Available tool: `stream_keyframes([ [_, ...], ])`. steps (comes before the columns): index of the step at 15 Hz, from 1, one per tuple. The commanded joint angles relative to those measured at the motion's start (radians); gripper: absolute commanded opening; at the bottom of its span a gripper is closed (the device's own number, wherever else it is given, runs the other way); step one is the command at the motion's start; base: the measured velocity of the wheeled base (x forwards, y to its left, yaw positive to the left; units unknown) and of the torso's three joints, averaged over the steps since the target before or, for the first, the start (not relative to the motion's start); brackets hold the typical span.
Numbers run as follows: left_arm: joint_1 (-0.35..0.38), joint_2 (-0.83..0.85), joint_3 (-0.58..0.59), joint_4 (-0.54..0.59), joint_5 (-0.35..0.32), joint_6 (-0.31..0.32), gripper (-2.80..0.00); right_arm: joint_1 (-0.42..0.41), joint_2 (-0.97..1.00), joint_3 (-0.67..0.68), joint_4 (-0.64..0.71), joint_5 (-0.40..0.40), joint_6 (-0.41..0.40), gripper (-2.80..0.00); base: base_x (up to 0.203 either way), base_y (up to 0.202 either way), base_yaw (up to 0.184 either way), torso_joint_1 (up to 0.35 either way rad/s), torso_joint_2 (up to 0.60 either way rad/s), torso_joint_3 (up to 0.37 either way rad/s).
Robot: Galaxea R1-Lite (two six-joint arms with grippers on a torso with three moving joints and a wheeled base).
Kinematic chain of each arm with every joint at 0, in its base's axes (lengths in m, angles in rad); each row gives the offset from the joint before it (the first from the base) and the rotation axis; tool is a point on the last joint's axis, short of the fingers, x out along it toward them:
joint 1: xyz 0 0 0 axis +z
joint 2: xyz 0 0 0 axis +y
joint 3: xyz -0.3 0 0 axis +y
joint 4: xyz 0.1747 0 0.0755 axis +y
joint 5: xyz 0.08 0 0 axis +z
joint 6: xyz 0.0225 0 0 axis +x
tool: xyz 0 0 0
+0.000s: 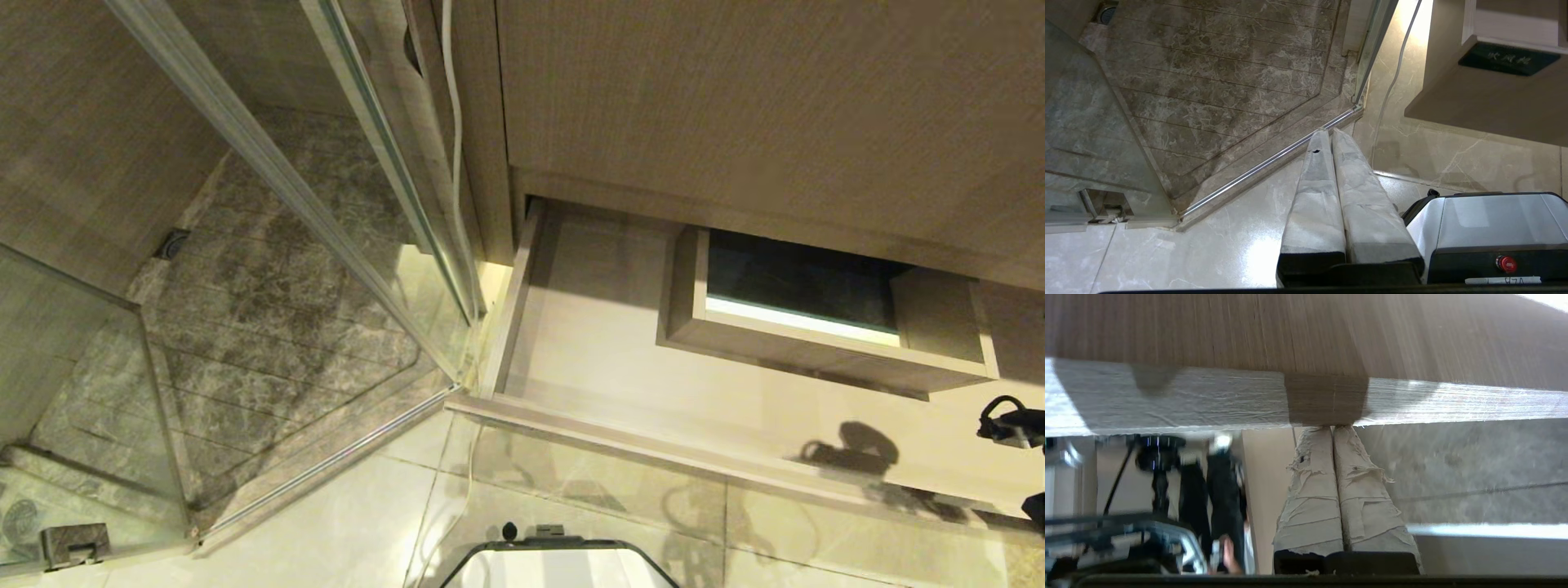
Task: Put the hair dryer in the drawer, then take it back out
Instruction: Close the drawer
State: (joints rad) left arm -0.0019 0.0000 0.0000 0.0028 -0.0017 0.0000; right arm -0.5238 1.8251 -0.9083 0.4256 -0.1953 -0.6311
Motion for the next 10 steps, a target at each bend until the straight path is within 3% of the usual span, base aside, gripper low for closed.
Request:
stream_keyframes([
  [1, 0.000, 0.000, 0.002, 0.000, 0.000, 0.000, -2.80, 0.001, -0.029, -0.003, -0.020, 0.011, -0.004, -2.80, 0.000, 0.000, 0.000, 0.000, 0.00, 0.000],
  [5, 0.000, 0.000, 0.002, 0.000, 0.000, 0.000, -2.80, 0.001, -0.059, -0.006, -0.092, 0.091, -0.009, -2.80, 0.000, 0.000, 0.000, 0.000, 0.00, 0.000],
  [10, -0.001, 0.000, 0.002, 0.000, 0.000, 0.000, -2.80, 0.014, -0.077, -0.007, -0.351, 0.282, -0.042, -2.80, 0.000, 0.000, 0.000, 0.000, 0.00, 0.000],
])
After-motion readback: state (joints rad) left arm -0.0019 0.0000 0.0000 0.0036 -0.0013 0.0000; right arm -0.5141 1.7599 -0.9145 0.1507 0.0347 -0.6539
